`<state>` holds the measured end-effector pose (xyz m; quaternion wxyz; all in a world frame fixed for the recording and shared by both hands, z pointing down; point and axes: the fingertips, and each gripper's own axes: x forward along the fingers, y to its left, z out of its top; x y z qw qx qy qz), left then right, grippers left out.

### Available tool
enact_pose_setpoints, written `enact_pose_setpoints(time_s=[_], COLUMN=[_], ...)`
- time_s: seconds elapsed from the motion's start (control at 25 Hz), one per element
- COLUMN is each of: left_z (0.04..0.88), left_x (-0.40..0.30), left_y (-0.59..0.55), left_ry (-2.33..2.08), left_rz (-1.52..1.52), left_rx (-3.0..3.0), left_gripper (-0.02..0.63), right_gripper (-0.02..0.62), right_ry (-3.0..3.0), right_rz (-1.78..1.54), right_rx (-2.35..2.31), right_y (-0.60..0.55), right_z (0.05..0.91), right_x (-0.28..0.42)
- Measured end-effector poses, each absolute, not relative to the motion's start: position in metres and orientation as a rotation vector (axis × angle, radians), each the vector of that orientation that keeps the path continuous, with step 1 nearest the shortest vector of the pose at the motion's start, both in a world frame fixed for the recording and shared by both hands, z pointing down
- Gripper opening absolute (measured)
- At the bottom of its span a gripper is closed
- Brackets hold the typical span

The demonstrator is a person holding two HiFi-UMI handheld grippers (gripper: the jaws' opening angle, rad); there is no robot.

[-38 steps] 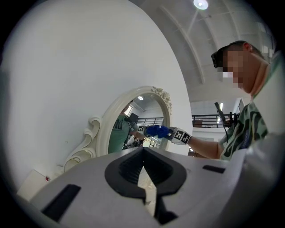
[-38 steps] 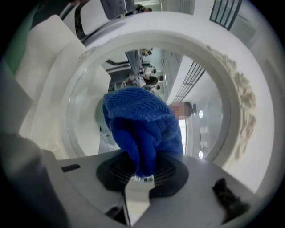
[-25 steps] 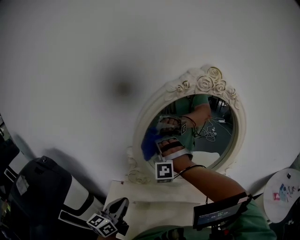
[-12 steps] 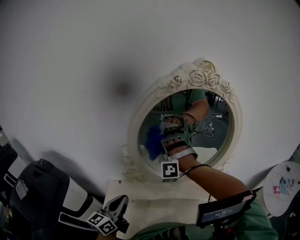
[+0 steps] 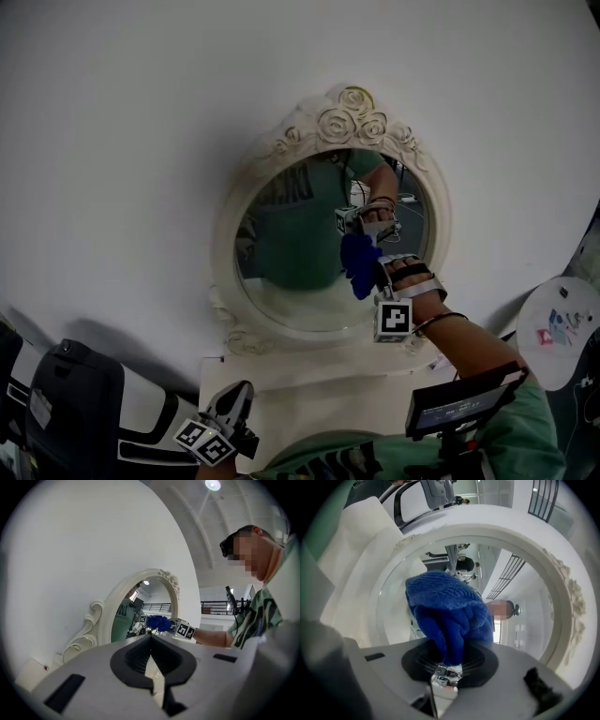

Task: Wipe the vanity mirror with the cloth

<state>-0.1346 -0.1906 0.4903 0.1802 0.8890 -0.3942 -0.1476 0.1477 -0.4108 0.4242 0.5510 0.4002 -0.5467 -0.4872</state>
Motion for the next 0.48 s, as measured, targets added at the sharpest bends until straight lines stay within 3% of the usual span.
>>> enact_pose_setpoints(time_s=[0.32, 0.48], left_z=[0.493, 0.494], left_x=[-0.13, -0.137], left_y=[-0.192, -0.191], left_ry=[-1.099, -1.122], left_rz=[-0.401, -0.408], left_rx=[2.513, 2.501], left_gripper=[0.009, 0.009], right_gripper=[0.086, 0.085], right_ry=[-1.117, -1.103], right_rz=[-0.944, -0.897], right_rx=[1.062, 1.099], right_y=[-0.414, -0.414], right_z=[0.435, 0.436], right_x=[0.275, 0.286])
